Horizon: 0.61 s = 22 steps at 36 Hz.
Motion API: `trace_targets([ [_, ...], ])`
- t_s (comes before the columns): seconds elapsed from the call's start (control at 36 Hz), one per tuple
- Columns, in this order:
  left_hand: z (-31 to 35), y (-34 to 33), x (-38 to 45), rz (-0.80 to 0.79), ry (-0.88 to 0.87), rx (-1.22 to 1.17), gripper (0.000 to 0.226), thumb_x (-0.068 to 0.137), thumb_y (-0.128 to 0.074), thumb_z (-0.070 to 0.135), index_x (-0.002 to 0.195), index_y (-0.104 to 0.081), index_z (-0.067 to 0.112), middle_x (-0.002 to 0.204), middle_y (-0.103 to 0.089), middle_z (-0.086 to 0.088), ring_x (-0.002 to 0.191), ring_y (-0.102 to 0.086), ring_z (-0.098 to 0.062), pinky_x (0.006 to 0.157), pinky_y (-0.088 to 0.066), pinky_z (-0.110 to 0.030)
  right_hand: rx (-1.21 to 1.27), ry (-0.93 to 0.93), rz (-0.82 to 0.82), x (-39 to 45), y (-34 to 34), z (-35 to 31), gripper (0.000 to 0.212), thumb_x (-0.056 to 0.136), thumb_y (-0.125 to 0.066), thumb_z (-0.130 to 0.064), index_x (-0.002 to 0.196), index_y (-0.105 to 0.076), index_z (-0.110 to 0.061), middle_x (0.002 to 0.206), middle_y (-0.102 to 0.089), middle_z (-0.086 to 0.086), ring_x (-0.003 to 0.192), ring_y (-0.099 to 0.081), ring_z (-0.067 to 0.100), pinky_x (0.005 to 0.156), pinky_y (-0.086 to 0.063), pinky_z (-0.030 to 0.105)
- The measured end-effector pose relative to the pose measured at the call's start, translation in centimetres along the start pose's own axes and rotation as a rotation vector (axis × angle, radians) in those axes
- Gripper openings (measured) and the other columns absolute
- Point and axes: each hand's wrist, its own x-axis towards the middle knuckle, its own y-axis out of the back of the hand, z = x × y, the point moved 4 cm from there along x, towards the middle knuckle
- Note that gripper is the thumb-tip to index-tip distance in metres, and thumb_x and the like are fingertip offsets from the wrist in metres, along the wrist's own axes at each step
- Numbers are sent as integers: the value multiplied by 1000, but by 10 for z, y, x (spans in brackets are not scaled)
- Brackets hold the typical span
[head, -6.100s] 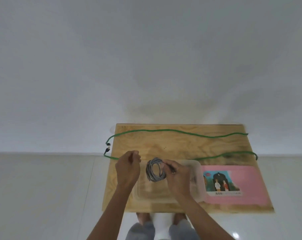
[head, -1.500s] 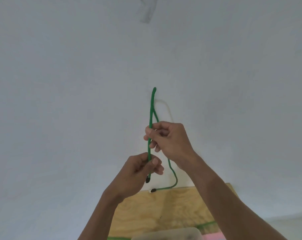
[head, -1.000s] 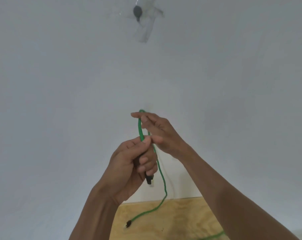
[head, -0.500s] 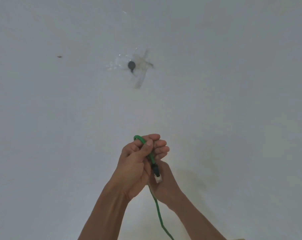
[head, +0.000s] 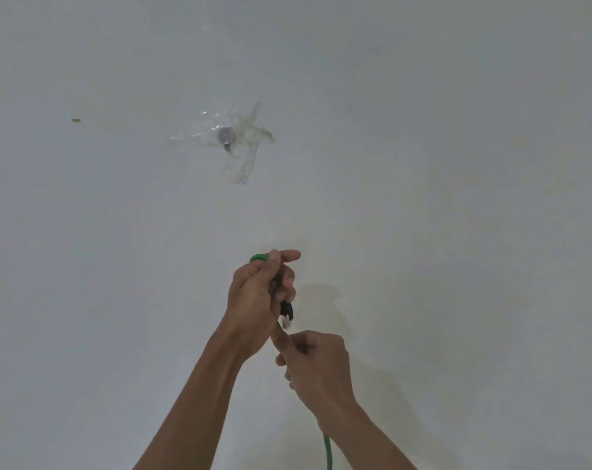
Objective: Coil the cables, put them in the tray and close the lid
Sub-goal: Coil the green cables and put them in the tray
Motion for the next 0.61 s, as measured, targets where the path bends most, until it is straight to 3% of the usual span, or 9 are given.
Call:
trace_targets([
  [0.11, -8, 7, 6, -88, 16, 117, 34, 106, -42, 22, 110, -67, -1, 66, -50, -7, 54, -40, -15, 64, -37, -36, -103, 112, 87, 2, 12, -1, 31, 83, -74, -43, 67, -73, -16, 56, -70, -5, 50, -64, 6, 51, -47, 11],
  [0.19, -9, 9, 3, -172, 9, 172, 32, 106, -41, 19, 113, -66, -1, 72, -56, -8, 61, -50, -17, 65, -42, -39, -196, 195, 98, 4, 15, -3, 28, 84, -72, -42, 68, -70, -19, 52, -67, -6, 50, -62, 9, 55, -53, 25],
  [0.33, -10, 16, -2, -231, -30, 387, 30, 107, -38, 10, 112, -66, -1, 93, -73, -13, 79, -64, -23, 74, -52, -34, -432, 379, -50, 6, 15, -5, 13, 88, -65, -31, 85, -72, -21, 69, -68, -5, 61, -62, 16, 64, -56, 39],
  [0.44, -16, 24, -8, -258, 12, 543, 29, 107, -38, 9, 111, -66, 3, 97, -75, -14, 87, -71, -26, 79, -56, -32, -507, 475, -172, 10, 22, -17, 14, 84, -63, -27, 96, -71, -27, 86, -73, -11, 70, -64, 8, 71, -58, 33],
  [0.5, -19, 29, -12, -259, 31, 613, 28, 107, -40, 12, 110, -68, 6, 93, -75, -11, 84, -71, -24, 73, -55, -31, -497, 495, -252, 14, 27, -23, 17, 82, -66, -24, 97, -69, -30, 91, -73, -14, 76, -67, 4, 76, -58, 31],
  [0.61, -23, 33, -22, -268, 42, 720, 34, 107, -42, 19, 92, -71, 10, 85, -69, -16, 69, -62, -23, 62, -52, -40, -555, 585, -385, 23, 35, -44, 12, 82, -73, -21, 91, -72, -29, 83, -73, -14, 67, -64, 2, 72, -56, 31],
])
